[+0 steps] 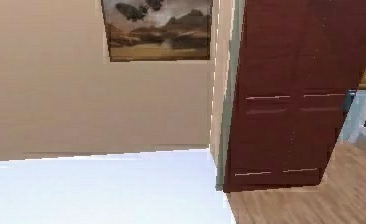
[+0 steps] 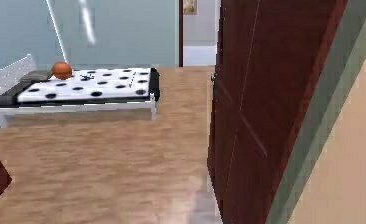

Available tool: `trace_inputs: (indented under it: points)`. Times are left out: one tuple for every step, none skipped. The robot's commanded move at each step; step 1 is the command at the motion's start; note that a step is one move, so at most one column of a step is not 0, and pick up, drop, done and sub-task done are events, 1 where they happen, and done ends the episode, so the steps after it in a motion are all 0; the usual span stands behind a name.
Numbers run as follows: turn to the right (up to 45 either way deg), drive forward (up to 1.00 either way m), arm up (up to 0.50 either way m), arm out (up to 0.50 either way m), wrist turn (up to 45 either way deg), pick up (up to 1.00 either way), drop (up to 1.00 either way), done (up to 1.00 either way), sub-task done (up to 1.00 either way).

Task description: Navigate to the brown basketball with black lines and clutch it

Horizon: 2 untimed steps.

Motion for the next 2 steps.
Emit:
trace_inputs:
  points:
    - [27.0,0.00,0.00,0.00,0.0,0.00,0.00,0.00,0.00]
    - [0.0,0.20,0.00,0.00,0.0,0.00,0.00,0.00,0.00]
